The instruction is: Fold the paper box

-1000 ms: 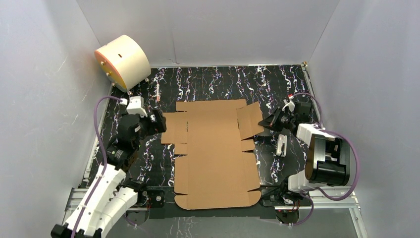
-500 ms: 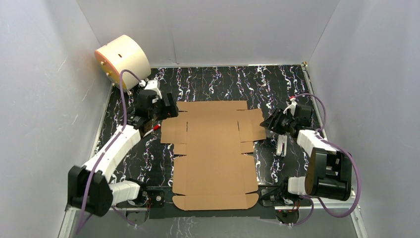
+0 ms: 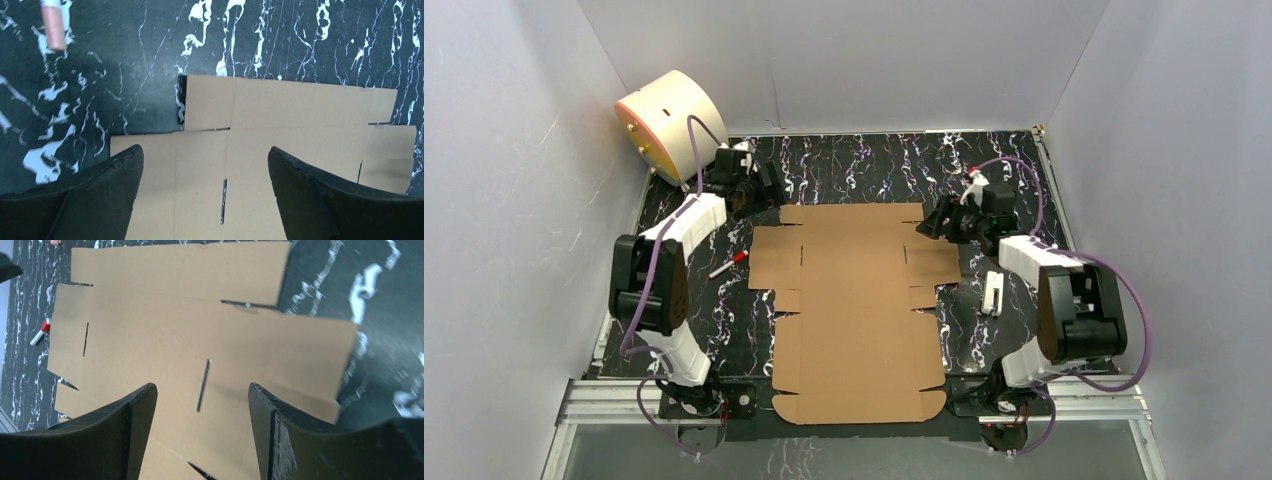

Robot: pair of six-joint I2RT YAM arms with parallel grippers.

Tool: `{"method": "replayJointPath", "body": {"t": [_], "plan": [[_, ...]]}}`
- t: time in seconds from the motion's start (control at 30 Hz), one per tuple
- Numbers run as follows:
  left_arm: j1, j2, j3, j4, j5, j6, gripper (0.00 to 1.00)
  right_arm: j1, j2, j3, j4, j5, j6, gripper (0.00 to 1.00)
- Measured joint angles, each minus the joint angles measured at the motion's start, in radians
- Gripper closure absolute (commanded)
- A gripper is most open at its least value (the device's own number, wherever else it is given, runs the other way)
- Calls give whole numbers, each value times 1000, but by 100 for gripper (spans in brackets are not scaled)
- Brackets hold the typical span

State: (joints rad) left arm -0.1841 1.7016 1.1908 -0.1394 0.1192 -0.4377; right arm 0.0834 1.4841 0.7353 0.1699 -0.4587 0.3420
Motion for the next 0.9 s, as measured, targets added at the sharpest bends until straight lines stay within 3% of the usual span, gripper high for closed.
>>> {"method": "replayJointPath", "body": {"t": [0.27,0.5,0.9], "plan": [[12,203,136,-8,66,25,21,121,198,96,140,11,22,15],[12,329,208,-27,103,44,34,187,297,111,238,13,34,14],[16,353,245,-42,154,57,70,224,351,111,327,39,55,13]]}}
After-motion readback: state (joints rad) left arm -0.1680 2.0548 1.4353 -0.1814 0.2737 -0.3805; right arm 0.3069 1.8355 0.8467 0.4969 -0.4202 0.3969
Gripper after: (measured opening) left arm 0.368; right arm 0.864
